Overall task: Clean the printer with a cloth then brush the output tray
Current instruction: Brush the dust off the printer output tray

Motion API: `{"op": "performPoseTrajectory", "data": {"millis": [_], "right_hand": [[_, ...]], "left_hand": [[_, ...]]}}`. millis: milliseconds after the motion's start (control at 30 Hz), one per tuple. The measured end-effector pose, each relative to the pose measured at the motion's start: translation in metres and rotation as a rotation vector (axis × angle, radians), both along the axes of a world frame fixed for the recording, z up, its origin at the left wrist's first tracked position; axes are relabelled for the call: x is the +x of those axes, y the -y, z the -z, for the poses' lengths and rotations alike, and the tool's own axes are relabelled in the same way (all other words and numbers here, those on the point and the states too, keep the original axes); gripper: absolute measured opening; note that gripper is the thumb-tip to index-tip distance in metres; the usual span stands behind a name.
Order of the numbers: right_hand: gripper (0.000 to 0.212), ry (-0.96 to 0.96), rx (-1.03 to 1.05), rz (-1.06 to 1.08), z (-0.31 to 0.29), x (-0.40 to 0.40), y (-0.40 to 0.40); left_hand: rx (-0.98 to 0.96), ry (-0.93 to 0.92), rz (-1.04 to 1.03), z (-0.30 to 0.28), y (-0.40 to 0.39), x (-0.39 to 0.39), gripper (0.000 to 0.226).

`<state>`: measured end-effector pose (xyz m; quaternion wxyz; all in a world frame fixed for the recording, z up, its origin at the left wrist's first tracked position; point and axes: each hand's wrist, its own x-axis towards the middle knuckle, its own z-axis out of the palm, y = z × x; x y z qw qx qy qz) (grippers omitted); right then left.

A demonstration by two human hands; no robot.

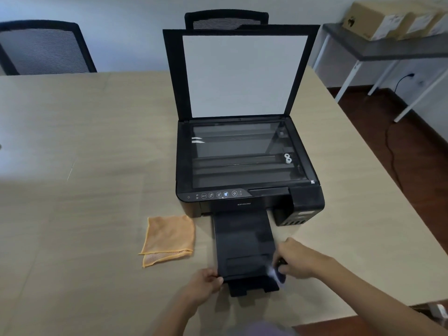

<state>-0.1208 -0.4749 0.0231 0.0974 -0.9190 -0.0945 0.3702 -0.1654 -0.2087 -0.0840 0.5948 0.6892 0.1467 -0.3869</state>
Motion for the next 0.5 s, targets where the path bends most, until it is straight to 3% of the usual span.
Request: {"op": "performPoseTrajectory", "data": {"millis": [100, 200, 333, 433, 500], "right_hand": [[0.021, 0.172, 0.083, 0.120, -0.001, -0.001, 0.001], [0.024, 0.053, 0.120, -0.015, -0.003, -0.004, -0.015], [0.020, 0.222, 0.099, 0.130, 0.005, -0.002, -0.018], [0.027, 0.112, 0.127, 0.066, 0.004, -0.006, -0.020], [0.028, 0.212, 0.081, 0.129, 0.004, -0.008, -0.015]], "left_hand": [[-0.011, -0.002, 0.020, -0.001, 0.000, 0.002, 0.018], [0.015, 0.007, 0.014, -0.005, 0.000, 0.000, 0.020], [0.023, 0.011, 0.034, -0.010, 0.004, 0.001, 0.020], [0.035, 0.021, 0.027, -0.014, 0.003, -0.002, 0.026], [0.035, 0.026, 0.024, -0.015, 0.004, 0.000, 0.025]]}}
